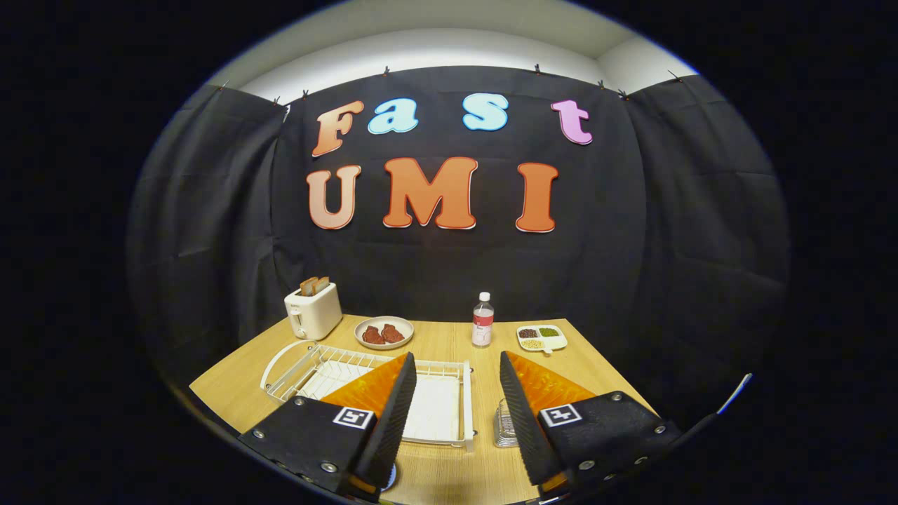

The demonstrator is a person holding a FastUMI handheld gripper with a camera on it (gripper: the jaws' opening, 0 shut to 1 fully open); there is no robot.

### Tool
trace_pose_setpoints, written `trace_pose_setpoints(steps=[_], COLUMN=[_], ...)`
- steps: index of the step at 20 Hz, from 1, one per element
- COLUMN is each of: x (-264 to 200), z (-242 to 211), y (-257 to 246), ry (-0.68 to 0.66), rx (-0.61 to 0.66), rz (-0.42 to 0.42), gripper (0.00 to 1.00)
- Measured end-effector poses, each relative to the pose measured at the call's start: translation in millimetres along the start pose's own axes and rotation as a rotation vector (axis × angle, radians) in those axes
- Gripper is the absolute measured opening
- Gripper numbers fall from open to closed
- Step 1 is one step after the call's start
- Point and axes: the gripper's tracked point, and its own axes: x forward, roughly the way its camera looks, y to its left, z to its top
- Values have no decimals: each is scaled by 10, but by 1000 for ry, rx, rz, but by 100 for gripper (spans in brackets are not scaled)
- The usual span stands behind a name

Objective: Take the plate from the dish rack, then take the spoon from the basket and place it into the plate.

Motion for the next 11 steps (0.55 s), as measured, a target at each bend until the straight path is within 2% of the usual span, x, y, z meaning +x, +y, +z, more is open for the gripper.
trace_pose_setpoints(steps=[3,11], x=[-15,-112], z=[80,247], y=[-203,-452], ry=[-12,-65], rx=[23,28], rz=[-55,-123], gripper=[96,97])
